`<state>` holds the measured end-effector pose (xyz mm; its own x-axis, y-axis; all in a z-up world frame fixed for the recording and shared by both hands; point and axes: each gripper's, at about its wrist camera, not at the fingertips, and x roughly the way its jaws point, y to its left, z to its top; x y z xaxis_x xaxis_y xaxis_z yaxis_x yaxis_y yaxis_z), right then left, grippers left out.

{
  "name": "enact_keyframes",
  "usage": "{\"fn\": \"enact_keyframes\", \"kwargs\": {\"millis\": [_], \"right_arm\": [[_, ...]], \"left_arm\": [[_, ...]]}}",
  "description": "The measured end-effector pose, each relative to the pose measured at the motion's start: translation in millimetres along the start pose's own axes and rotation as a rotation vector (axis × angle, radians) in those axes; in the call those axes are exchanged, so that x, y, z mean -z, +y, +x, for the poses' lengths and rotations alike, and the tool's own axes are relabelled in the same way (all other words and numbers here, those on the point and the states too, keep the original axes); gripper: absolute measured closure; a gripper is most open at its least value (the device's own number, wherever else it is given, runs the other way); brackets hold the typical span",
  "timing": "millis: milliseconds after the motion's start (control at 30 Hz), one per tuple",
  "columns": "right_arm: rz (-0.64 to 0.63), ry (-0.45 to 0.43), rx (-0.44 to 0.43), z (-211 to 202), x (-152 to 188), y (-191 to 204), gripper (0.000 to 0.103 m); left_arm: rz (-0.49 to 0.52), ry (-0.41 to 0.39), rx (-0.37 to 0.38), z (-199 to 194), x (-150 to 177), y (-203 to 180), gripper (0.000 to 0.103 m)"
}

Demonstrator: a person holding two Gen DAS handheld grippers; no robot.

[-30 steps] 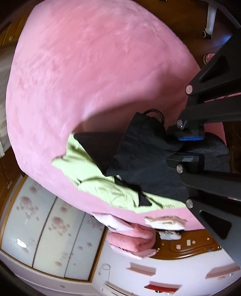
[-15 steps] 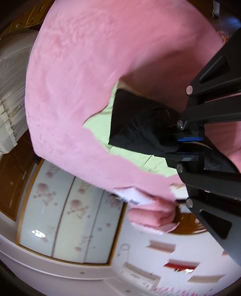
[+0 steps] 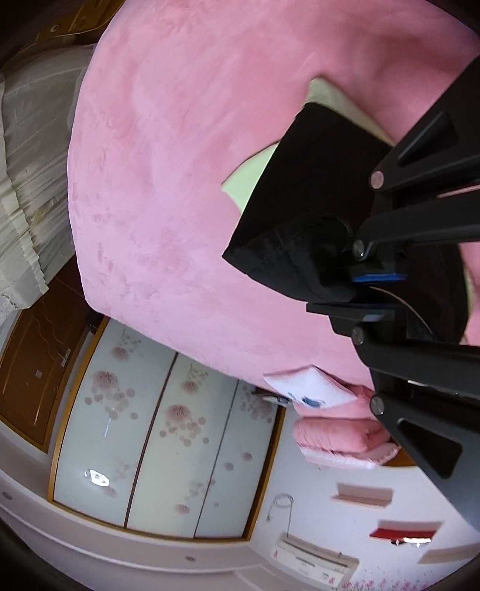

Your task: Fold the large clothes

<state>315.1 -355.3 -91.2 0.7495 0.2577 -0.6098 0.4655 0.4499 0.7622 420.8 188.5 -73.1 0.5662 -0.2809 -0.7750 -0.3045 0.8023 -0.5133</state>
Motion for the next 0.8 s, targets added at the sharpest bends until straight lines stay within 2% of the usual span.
{"fn": "enact_keyframes", "kwargs": {"millis": [300,400,500,567,633,700,733,800], "right_arm": [[-0.072,0.025,0.079,103,-37,-11,0.096],[-0.140,0.029,0.121,135,-45,-7,0.096],[-0.110,0.056,0.162,166,-53,-18,0.092],[-0.133,0.093,0.202,184,-56,-20,0.091],[-0.165,0.118,0.204,191,-55,-22,0.090],[-0.179,0.138,0.200,191,-53,-25,0.089],[-0.185,0.159,0.192,191,-53,-27,0.088],[-0.195,0.178,0.169,188,-53,-28,0.086]], "left_arm": [[-0.066,0.035,0.012,103,-34,7,0.098],[-0.037,0.043,-0.022,137,-48,-1,0.097],[-0.007,0.079,-0.090,170,-51,-4,0.096],[-0.014,0.097,-0.129,178,-49,-3,0.087],[-0.027,0.107,-0.116,180,-47,-3,0.056],[-0.016,0.058,-0.092,171,-45,-6,0.041],[0.000,0.033,-0.101,165,-44,-8,0.034],[0.063,-0.028,-0.153,150,-43,-17,0.030]]}}
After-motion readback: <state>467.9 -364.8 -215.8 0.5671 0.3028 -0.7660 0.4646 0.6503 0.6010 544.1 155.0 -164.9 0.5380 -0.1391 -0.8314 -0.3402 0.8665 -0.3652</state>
